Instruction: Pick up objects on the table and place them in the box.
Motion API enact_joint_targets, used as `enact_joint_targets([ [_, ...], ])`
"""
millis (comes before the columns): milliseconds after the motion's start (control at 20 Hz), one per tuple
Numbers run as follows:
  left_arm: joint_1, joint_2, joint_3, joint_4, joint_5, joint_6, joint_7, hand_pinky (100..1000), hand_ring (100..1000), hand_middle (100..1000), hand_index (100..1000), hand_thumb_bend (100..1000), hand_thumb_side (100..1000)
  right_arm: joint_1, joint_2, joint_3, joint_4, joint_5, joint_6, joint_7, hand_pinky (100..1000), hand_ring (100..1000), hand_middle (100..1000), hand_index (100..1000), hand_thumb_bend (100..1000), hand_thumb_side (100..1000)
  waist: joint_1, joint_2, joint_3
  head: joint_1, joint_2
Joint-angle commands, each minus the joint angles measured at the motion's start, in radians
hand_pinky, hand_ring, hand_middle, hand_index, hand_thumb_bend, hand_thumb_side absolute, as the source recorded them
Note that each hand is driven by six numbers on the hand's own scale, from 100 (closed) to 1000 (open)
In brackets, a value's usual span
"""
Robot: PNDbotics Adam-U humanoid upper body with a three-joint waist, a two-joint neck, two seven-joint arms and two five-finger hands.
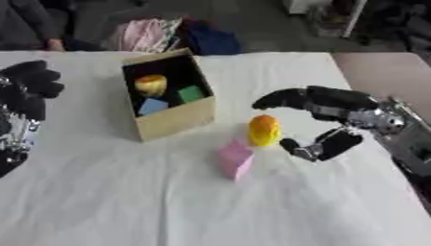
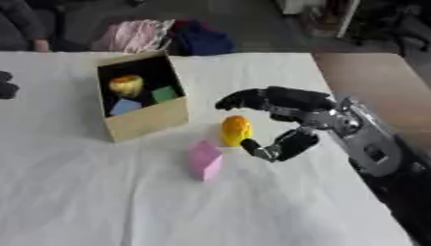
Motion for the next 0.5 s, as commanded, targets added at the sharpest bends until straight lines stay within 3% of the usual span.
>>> enact_joint_targets([
  [50,-0.007,0.005,0.007,-0.019,0.008,0.005,-0.004,778,739,722,877,100,566,-0.033,0.019,0.005,0.031,0.114,-0.225,0.165,910,957,973,1000,100,279,-0.011,-0.001,0.005,-0.013,-0.017],
  [200,-0.006,0.001,0.006,-0.019,0.008,0.008,-0.008,778,739,721,878,100,568,-0.043,0.028,0.024,0.043,0.194,-0.259,0.162,921,972,983,1000,100,298,-0.013,-0.001,0.010,-0.020,-0.019],
  [500,-0.005,-0.004,0.002,-0.019,0.007,0.015,-0.020,778,736,718,879,100,573,-0.042,0.012,0.077,0.005,0.274,-0.265,0.169,931,985,988,1000,100,439,-0.018,-0.001,0.012,-0.025,-0.020],
])
